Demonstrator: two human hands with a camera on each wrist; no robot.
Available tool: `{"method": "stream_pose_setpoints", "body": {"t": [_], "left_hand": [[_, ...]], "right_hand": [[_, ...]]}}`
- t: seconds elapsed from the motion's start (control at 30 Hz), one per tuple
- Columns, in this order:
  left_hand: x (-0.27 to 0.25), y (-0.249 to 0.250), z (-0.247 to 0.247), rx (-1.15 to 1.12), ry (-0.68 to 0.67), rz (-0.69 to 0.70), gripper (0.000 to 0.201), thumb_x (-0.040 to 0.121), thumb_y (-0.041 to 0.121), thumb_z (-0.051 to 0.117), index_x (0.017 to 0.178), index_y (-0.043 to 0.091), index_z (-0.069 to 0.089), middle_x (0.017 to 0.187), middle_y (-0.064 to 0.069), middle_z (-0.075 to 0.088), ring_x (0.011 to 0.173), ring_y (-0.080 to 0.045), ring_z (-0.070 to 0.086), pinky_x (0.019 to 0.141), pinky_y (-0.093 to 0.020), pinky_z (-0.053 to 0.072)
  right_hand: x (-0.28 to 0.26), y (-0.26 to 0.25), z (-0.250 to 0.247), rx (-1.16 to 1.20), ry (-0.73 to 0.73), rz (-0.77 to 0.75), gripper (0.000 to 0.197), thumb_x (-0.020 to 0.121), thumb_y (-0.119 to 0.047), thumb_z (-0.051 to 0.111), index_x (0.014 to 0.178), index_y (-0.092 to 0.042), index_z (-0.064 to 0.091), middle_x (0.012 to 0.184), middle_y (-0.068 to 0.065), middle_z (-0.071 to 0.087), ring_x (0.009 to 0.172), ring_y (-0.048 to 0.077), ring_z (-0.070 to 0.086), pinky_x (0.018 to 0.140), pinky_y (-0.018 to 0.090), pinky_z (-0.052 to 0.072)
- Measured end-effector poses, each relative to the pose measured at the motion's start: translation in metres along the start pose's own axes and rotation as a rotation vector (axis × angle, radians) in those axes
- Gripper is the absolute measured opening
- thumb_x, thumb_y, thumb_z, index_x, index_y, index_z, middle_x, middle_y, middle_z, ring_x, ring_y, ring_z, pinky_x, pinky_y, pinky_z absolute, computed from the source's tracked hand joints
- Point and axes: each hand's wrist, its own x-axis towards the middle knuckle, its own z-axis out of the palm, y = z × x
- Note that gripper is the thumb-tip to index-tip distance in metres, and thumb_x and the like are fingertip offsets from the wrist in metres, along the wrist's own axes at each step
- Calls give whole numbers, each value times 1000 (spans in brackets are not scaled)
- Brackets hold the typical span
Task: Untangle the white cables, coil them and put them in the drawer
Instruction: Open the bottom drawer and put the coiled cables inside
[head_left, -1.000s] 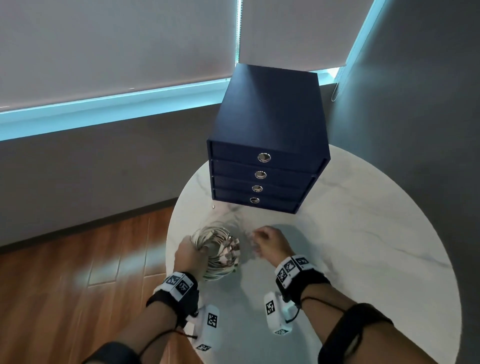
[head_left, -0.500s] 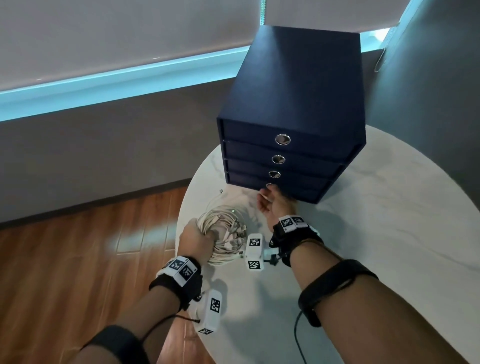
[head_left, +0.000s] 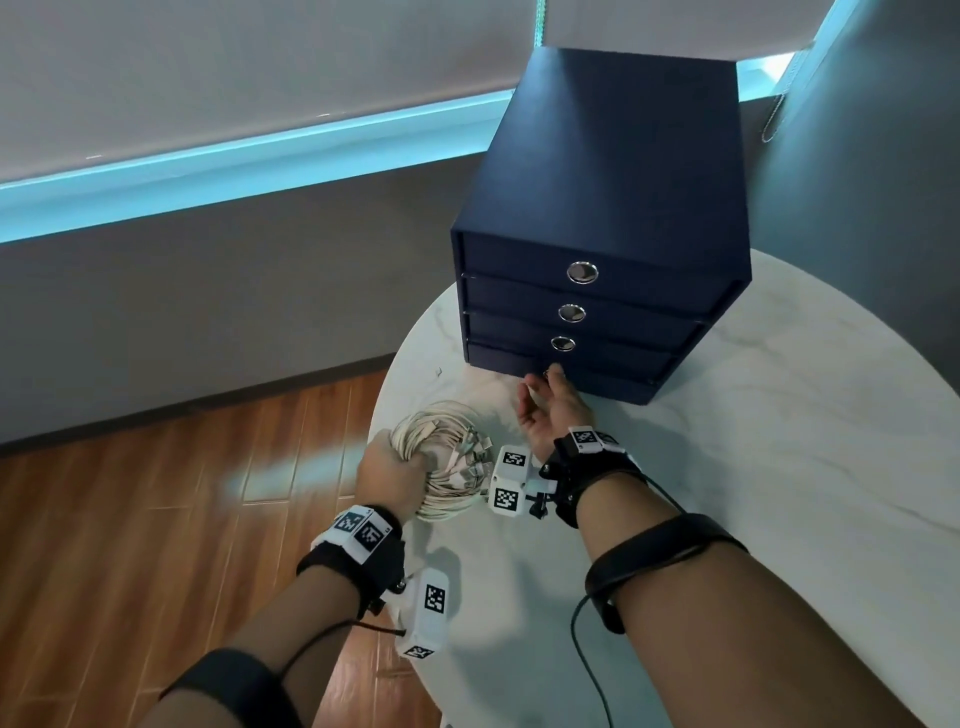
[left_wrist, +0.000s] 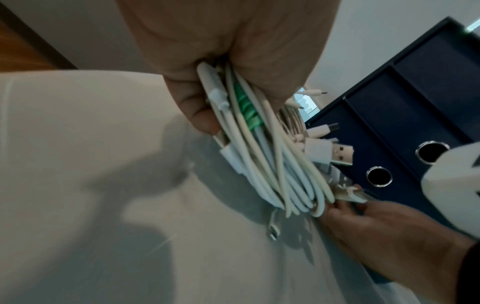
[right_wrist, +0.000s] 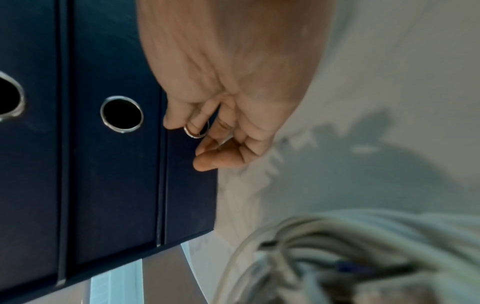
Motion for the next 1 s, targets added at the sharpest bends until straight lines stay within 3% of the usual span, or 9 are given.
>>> {"method": "stream_pose_setpoints", "body": {"t": [0.1,0.2,0.33,0.4,0.5,0.63,0.77,0.93,1.0], "left_hand": [[-1,10,-18,-52,34,76,12,85,3,60,95,9,60,87,-2,66,82,-25,63,64,-26,45],[-3,28,-37,-46,62,161,14,86,2,59,97,11,60,86,3,62,77,-17,59,57,-18,38],[1,51,-49,-81,59,217,16,85,5,60,99,12,60,93,-1,64,84,-20,59,75,-26,41],[4,62,-48,-95,15,238,17,83,6,60,99,12,61,95,-3,66,86,-22,60,77,-28,43],[10,76,-37,-76,-73,271,16,81,11,60,97,14,61,95,-3,68,89,-24,64,79,-31,49],[16,93,-11,-11,-195,282,10,82,11,60,91,13,60,89,-3,65,85,-26,61,71,-27,41],[20,98,25,41,-291,240,24,79,14,64,102,8,65,97,-9,70,89,-30,64,72,-28,44],[22,104,60,-4,-371,198,49,73,18,74,118,9,56,107,-10,67,98,-30,63,86,-33,51],[25,107,69,43,-378,175,44,76,21,69,117,7,59,110,-13,68,101,-33,64,84,-32,51]], "right_hand": [[-9,11,-7,-82,35,-41,15,91,-27,67,95,-14,62,85,6,68,66,20,63,55,27,46],[-21,24,-13,-120,61,-62,18,89,-27,69,96,-12,63,83,8,69,63,21,63,54,28,42],[-47,35,-23,-116,55,-42,15,90,-24,67,97,-11,64,83,12,69,68,24,63,59,30,41],[-60,44,-30,-135,55,-30,22,91,-24,66,103,-6,66,90,14,72,70,24,62,59,30,40],[-79,58,-42,-116,60,-17,24,92,-23,64,109,-5,66,93,13,72,71,24,62,58,30,40],[-99,67,-59,-136,16,31,24,92,-27,63,99,-4,67,91,16,73,71,26,64,60,32,43],[-105,66,-79,-203,-74,107,30,92,-32,63,110,-9,67,105,22,72,68,26,65,60,31,46],[-111,42,-98,-413,-101,36,29,94,-28,61,111,-7,70,84,15,71,67,22,62,62,30,45],[-114,24,-104,-570,-97,-39,25,92,-24,63,104,-4,70,81,15,72,65,22,61,59,28,42]]}}
